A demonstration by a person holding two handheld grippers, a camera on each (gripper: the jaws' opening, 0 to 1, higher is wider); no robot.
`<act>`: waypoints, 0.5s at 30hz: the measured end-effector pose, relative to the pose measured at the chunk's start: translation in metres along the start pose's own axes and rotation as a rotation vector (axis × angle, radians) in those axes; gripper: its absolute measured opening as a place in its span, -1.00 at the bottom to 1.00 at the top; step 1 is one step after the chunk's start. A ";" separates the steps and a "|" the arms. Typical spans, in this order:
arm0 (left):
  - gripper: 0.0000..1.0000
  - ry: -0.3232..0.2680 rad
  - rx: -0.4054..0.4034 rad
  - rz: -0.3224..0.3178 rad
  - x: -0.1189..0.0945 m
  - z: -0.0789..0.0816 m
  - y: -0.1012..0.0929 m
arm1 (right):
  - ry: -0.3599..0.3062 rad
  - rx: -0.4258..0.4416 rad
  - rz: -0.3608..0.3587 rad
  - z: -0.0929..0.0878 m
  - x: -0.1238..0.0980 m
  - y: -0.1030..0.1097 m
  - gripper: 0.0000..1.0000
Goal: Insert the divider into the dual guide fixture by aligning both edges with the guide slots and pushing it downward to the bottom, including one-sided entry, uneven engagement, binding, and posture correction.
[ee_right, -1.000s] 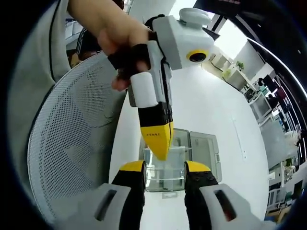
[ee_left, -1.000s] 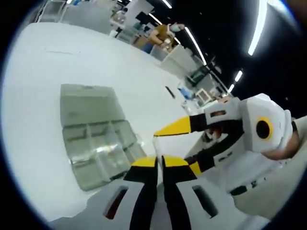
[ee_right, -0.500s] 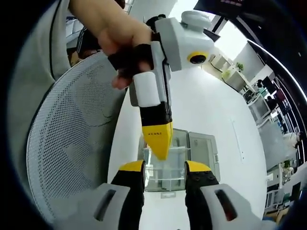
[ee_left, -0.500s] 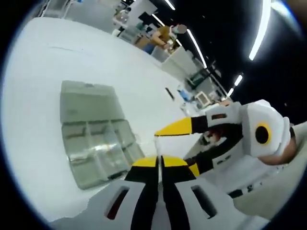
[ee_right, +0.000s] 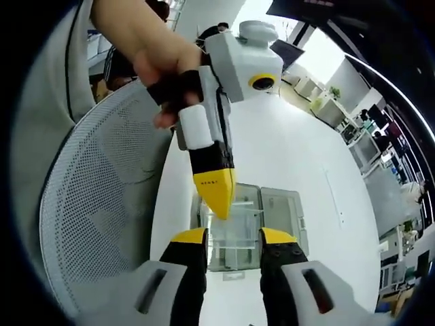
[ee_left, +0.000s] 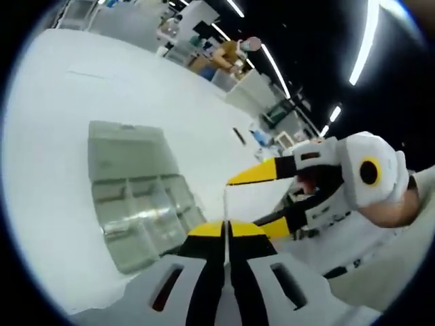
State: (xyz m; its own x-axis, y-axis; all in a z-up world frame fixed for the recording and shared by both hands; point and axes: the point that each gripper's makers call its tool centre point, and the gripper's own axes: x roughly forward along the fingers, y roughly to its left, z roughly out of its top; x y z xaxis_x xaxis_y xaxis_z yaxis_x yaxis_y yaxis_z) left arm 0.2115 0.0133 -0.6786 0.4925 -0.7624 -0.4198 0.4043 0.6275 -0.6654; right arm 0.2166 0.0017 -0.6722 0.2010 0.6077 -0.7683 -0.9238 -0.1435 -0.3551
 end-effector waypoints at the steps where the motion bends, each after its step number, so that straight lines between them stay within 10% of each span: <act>1: -1.00 0.000 0.012 -0.003 0.000 0.000 0.000 | 0.003 0.002 0.005 -0.001 0.000 -0.002 -0.56; 15: -1.00 -0.011 0.205 -0.033 -0.003 -0.004 -0.005 | -0.005 0.023 0.104 -0.003 -0.002 -0.005 -0.77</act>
State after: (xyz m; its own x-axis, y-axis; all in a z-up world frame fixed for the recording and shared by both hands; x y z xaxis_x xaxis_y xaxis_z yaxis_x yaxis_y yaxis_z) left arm 0.2054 0.0118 -0.6768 0.4843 -0.7822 -0.3919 0.5685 0.6218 -0.5386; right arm 0.2219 -0.0014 -0.6701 0.1023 0.5943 -0.7977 -0.9467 -0.1880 -0.2615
